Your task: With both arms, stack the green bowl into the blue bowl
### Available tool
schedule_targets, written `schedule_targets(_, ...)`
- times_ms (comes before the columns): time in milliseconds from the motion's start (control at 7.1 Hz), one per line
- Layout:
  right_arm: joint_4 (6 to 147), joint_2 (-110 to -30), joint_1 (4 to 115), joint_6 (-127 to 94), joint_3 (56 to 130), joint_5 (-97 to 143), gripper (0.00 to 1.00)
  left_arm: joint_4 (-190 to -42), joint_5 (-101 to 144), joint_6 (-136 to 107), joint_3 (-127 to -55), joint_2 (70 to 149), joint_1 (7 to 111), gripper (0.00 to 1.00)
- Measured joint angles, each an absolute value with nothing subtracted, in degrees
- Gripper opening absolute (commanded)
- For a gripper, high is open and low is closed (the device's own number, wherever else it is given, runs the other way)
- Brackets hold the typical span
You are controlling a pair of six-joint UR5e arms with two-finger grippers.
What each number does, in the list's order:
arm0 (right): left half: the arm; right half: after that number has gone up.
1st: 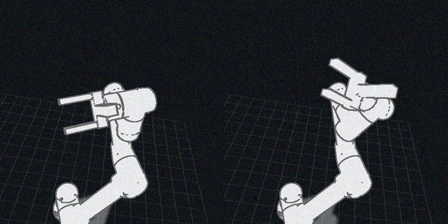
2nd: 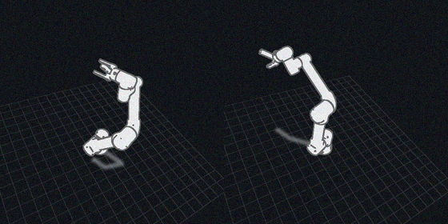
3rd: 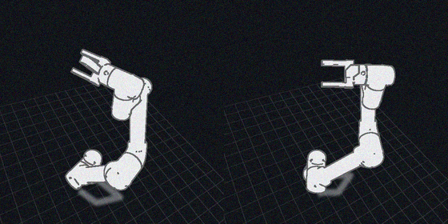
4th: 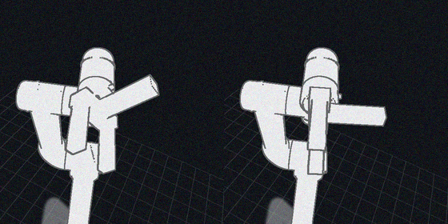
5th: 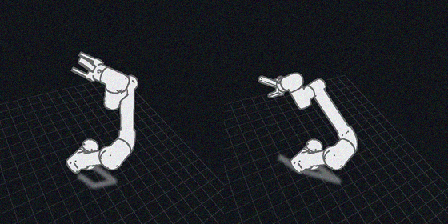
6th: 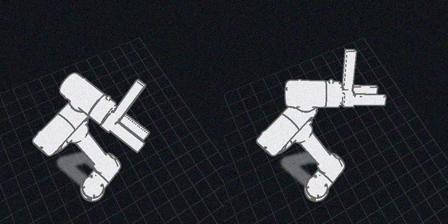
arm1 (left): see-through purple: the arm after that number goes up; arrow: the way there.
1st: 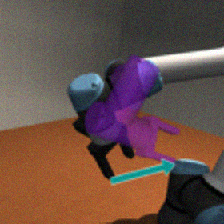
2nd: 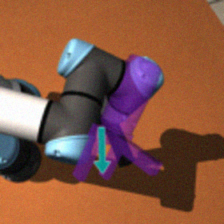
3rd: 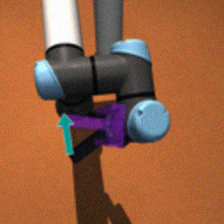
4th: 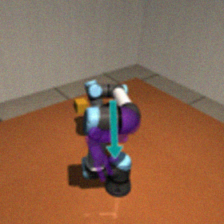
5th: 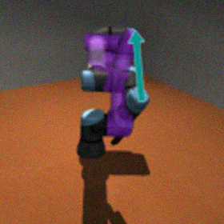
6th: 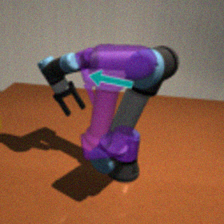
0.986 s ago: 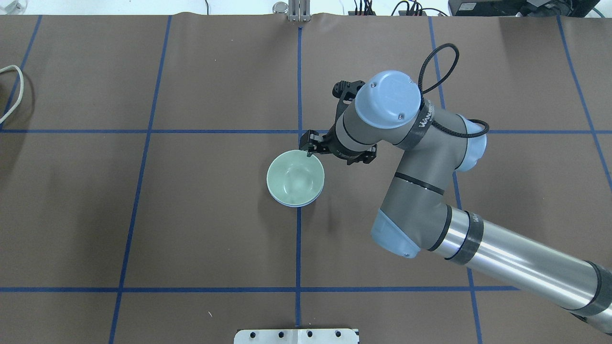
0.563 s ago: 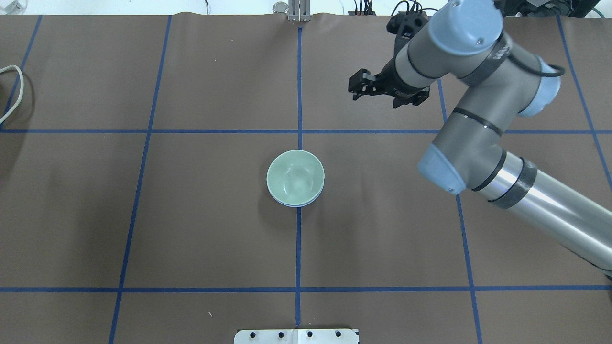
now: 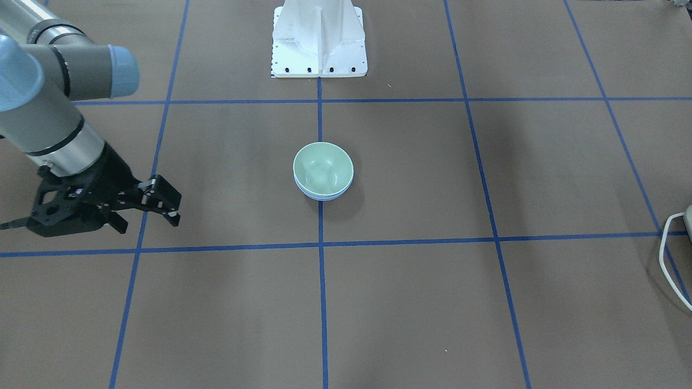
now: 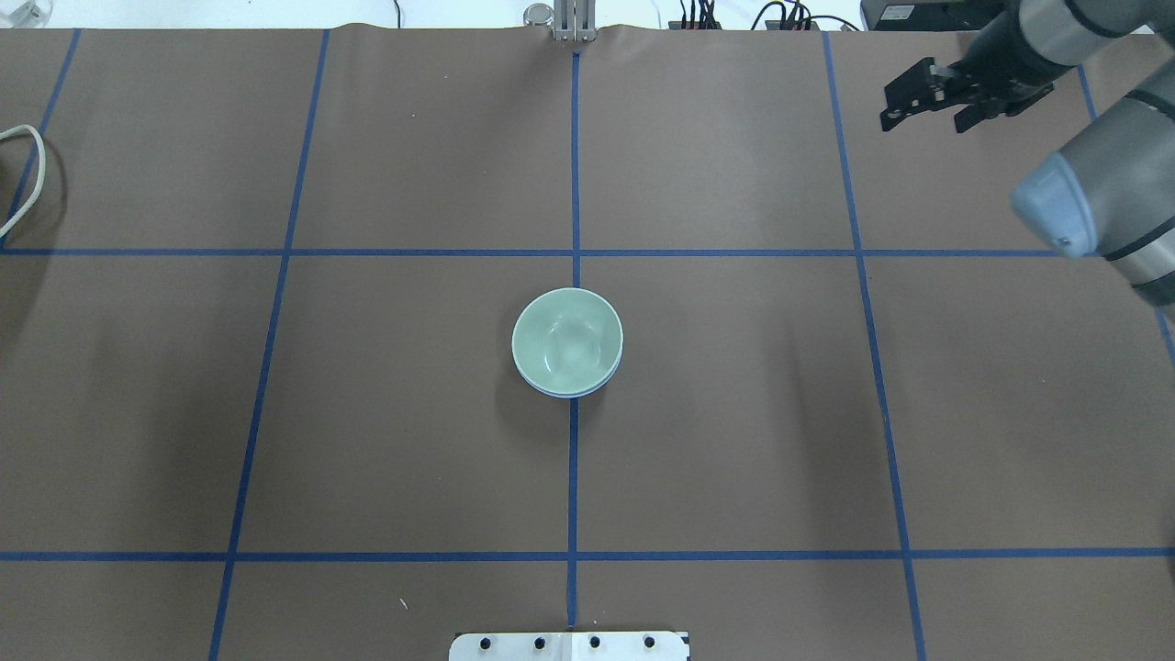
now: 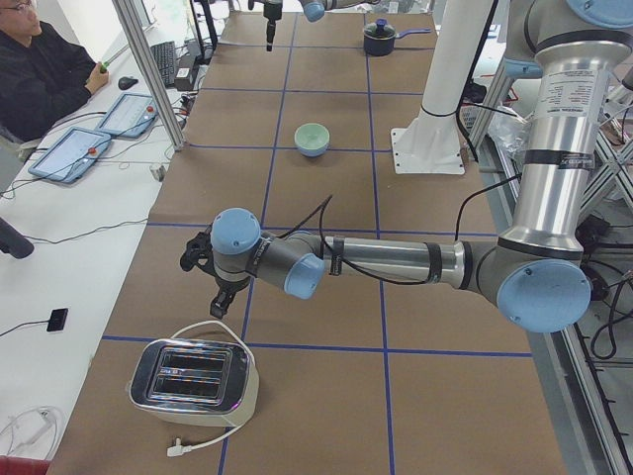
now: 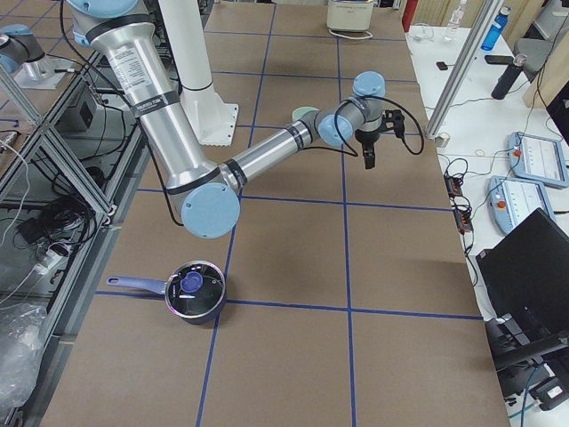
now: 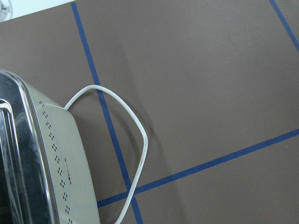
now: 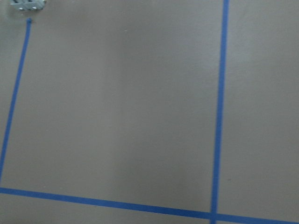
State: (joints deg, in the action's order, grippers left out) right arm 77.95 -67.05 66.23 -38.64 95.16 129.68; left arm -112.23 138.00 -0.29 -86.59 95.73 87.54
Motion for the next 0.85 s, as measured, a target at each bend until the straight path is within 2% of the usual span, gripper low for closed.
schedule_targets(845,78.01,-81.49,79.3,-19.02,95.05,134.26,1.0,-112.26,138.08,-0.26,-87.25,95.41,87.63,0.97)
